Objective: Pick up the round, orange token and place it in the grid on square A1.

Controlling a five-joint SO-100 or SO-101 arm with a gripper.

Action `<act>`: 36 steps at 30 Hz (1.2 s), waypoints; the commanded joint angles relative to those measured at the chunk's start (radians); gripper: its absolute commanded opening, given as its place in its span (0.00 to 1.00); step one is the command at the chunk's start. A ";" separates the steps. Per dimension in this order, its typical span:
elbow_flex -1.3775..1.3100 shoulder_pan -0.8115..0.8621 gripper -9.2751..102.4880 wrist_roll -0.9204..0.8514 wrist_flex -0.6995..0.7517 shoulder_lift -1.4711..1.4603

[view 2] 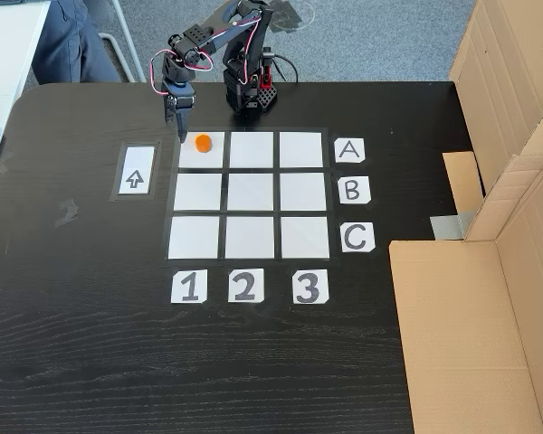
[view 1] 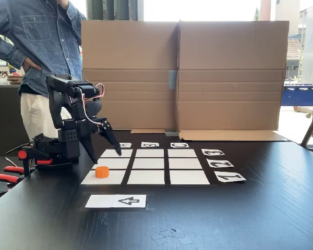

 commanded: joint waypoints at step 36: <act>0.044 0.828 0.25 -0.190 0.141 0.779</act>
